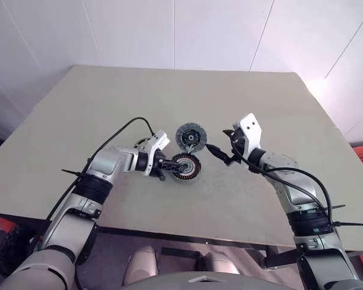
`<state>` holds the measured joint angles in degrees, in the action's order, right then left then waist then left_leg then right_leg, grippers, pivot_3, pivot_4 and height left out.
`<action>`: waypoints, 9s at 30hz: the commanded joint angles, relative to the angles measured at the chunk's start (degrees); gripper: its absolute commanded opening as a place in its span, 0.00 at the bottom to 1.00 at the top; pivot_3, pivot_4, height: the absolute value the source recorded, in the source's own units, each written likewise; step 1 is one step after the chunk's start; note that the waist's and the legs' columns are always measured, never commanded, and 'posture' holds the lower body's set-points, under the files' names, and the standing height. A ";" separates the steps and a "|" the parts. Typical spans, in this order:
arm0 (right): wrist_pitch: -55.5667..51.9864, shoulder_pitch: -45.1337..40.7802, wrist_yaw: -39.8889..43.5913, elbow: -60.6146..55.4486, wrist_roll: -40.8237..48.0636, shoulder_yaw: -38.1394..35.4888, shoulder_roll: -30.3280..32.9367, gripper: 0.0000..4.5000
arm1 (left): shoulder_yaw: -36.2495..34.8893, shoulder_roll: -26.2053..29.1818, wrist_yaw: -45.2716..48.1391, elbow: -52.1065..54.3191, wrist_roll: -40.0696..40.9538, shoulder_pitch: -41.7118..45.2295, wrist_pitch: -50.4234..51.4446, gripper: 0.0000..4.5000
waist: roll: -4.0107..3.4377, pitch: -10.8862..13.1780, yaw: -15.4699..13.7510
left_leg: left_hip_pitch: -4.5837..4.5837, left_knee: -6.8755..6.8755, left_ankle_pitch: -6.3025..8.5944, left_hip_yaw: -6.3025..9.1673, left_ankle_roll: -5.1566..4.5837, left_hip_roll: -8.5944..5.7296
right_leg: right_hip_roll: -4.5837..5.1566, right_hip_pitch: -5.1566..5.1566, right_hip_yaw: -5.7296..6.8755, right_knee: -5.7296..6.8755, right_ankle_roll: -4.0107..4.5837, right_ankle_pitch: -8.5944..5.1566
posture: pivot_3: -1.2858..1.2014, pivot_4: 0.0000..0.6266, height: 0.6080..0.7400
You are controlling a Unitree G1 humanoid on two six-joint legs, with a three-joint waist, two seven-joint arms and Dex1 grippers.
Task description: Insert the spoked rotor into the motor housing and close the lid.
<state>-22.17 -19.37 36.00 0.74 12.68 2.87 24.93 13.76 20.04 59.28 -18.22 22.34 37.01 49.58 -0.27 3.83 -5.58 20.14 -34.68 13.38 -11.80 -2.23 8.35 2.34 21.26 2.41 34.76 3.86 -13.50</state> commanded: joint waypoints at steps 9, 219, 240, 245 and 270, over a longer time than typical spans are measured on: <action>1.71 -1.78 -0.14 -0.15 0.03 -1.34 -0.06 1.00 | -0.67 -2.34 1.04 -0.61 0.50 2.37 -0.43 0.01 | 0.00 0.00 -0.04 | 0.04 0.00 0.01 0.01 -0.02 0.00 | 0.00 0.02 0.03 -0.01 0.01 -0.01 | 0.52 0.00 1.00; 3.18 -4.28 2.68 3.63 -1.04 -0.79 -0.39 1.00 | -51.39 -6.87 -44.25 -1.92 56.86 -9.36 27.87 0.09 | 0.08 0.10 -0.09 | 0.04 -0.04 -0.03 0.27 -0.05 0.01 | 0.07 -0.18 0.43 0.02 0.05 -0.18 | 0.52 0.00 1.00; 1.94 -1.30 1.18 0.16 -0.52 -2.24 0.40 1.00 | -37.68 -10.04 -37.49 -9.30 49.41 -2.81 35.09 0.09 | 0.09 0.12 -0.04 | 0.10 -0.02 -0.03 0.28 -0.11 0.00 | 0.07 -0.13 0.45 0.01 0.06 -0.20 | 0.52 0.00 1.00; -4.14 1.47 4.41 -5.82 2.18 -3.23 4.07 1.00 | -37.96 -10.29 -37.14 -9.78 47.85 -2.79 35.14 0.09 | 0.09 0.12 -0.13 | 0.11 -0.02 -0.03 0.28 -0.12 0.00 | 0.08 -0.13 0.45 0.00 0.06 -0.20 | 0.52 0.00 1.00; -13.43 7.77 9.71 -21.67 10.05 -3.77 12.60 1.00 | -35.75 -10.71 -31.36 -14.93 38.86 -0.97 34.83 0.09 | 0.09 0.12 -0.49 | 0.06 -0.03 -0.01 0.31 -0.15 0.00 | 0.09 -0.19 0.47 -0.02 -0.02 -0.24 | 0.52 0.00 1.00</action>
<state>-36.85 -11.13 45.92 -19.12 22.43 0.19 37.51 -22.02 9.24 26.34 -33.71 61.28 34.69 84.24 -0.18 3.94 -6.07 20.20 -34.71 13.37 -11.48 -2.39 8.35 2.43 21.07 2.88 34.74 3.85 -13.74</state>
